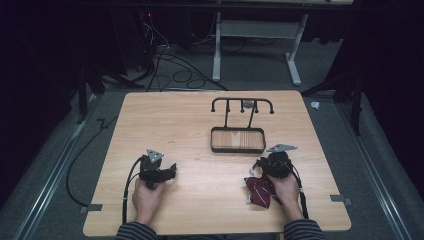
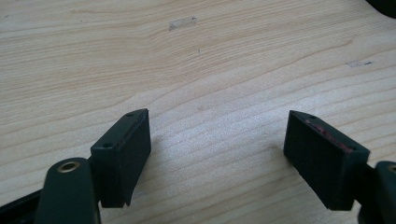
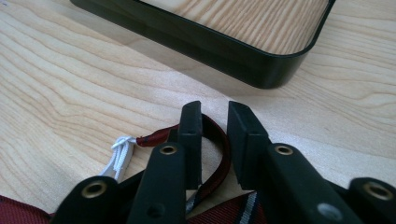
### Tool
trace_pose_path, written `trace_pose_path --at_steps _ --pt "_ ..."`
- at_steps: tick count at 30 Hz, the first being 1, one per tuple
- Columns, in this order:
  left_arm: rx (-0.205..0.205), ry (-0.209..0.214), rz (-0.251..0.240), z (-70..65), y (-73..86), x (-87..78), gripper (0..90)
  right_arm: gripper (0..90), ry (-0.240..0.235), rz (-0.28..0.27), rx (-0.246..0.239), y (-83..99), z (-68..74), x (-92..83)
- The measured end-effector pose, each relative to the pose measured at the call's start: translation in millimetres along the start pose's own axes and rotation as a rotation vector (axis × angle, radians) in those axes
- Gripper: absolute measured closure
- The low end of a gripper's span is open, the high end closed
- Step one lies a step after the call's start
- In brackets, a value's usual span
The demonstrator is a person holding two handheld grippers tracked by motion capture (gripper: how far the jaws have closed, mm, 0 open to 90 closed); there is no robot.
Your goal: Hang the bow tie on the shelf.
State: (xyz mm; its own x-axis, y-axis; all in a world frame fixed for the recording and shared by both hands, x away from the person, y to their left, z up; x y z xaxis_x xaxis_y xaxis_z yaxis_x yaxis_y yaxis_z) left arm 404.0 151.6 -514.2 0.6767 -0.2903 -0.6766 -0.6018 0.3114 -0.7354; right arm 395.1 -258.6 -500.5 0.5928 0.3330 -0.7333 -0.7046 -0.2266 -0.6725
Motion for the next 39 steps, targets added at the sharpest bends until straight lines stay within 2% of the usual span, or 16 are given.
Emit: trace_pose_path --at_steps 7,12,21,39 --pt "0.0 -0.001 -0.001 0.0 0.0 0.1 23.5 90.0 -0.002 0.004 -0.038 0.3 2.3 -0.2" --pt "0.0 0.0 0.0 0.0 0.0 0.0 23.5 90.0 -0.008 -0.026 -0.047 -1.2 5.0 -5.2" --pt "0.001 0.001 0.002 0.1 -0.2 0.0 23.5 90.0 -0.018 -0.096 -0.038 -4.5 4.2 -27.8" --pt "0.001 0.001 0.002 0.1 -0.2 0.0 23.5 90.0 -0.01 -0.218 -0.085 -27.2 14.2 -74.8"
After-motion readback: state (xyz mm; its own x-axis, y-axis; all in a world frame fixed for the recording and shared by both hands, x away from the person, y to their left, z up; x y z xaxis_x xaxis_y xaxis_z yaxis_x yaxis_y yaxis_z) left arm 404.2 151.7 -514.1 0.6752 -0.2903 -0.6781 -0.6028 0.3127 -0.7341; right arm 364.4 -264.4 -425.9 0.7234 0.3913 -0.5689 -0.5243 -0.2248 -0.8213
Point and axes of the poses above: each handheld gripper's, and its own axes: x roughly forward along the jaws, y roughly out of its underside, z roughly to its left, the point moved 1 cm from there along x, roughly forward along the jaws, and after that the axes turned 4 degrees about x, right-handed, at the moved point
